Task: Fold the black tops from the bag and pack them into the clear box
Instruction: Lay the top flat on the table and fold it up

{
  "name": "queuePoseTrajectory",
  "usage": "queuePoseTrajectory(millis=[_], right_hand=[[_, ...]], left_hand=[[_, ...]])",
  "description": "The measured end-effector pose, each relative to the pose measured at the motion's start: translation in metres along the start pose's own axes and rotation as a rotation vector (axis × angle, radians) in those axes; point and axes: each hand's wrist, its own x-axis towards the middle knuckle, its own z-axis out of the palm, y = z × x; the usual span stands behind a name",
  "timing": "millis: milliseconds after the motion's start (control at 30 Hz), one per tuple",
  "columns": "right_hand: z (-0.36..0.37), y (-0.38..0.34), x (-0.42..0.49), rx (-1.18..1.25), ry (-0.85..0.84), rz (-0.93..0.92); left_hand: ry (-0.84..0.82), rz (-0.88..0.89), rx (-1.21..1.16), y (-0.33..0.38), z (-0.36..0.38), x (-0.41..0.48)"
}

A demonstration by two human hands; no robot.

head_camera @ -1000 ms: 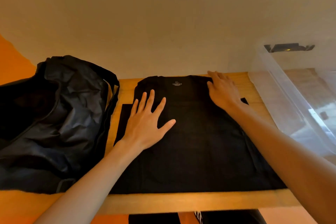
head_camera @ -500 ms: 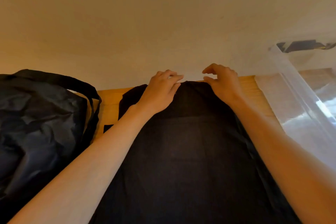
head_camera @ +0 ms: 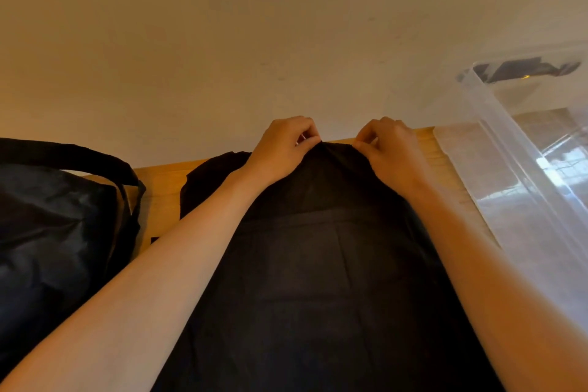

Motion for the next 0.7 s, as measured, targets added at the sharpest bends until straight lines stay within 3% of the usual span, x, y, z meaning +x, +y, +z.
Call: queuePoseTrajectory(millis=[200, 367, 600, 700], right_hand=[[0.0, 0.003, 0.002, 0.118, 0.012, 0.065], [0.001, 0.008, 0.003, 0.023, 0.072, 0.099], [0.003, -0.005, 0.0, -0.067, -0.02, 0.043], [0.007, -0.006, -0.001, -0.061, -0.038, 0.019]], left_hand=[[-0.023, -0.061, 0.073, 0.008, 0.006, 0.0], [0.079, -0.071, 0.322, 0.016, 0.0, -0.022], [0.092, -0.406, 0.498, 0.002, -0.032, -0.098], [0.182, -0.546, 0.516, -0.006, -0.046, -0.122]])
